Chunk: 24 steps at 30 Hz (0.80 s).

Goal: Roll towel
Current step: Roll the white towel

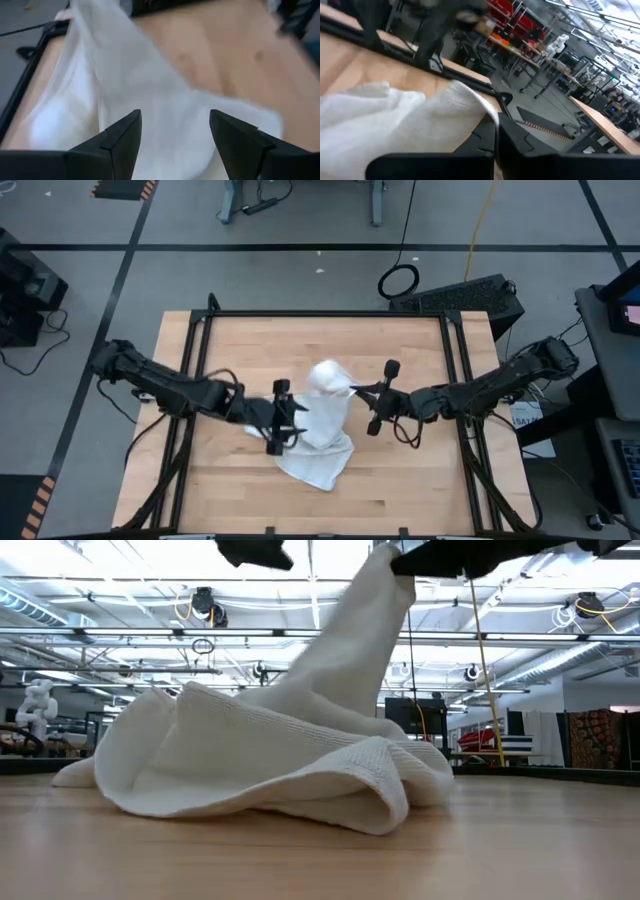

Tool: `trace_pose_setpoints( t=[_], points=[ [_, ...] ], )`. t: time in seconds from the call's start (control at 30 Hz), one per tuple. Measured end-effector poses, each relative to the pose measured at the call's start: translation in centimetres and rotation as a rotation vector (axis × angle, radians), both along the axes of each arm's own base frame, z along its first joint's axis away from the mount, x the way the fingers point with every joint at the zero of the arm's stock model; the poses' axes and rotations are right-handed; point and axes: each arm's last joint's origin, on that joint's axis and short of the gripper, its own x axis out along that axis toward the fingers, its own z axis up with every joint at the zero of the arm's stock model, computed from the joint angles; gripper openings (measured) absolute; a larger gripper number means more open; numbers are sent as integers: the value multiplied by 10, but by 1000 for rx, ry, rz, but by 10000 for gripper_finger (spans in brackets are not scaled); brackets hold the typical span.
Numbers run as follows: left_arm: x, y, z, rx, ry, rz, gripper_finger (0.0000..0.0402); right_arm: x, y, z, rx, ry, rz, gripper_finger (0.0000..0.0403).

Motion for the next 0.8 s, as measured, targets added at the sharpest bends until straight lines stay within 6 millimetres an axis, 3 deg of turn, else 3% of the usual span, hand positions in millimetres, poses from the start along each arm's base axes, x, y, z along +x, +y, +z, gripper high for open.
trace_pose_setpoints(
  t=[0.17,0.4,0.57,0.8],
  points=[
    [9,-4,-36,194,70,158,240,-5,-1,3,-4,11,13,0],
    [38,5,-57,144,6,119,240,-7,-1,-4,-13,89,10,0],
    [59,18,-48,193,-174,90,240,-7,-1,-6,29,94,3,0],
    [71,34,-37,64,-296,-38,239,-8,0,-9,66,110,6,0]
  ],
)
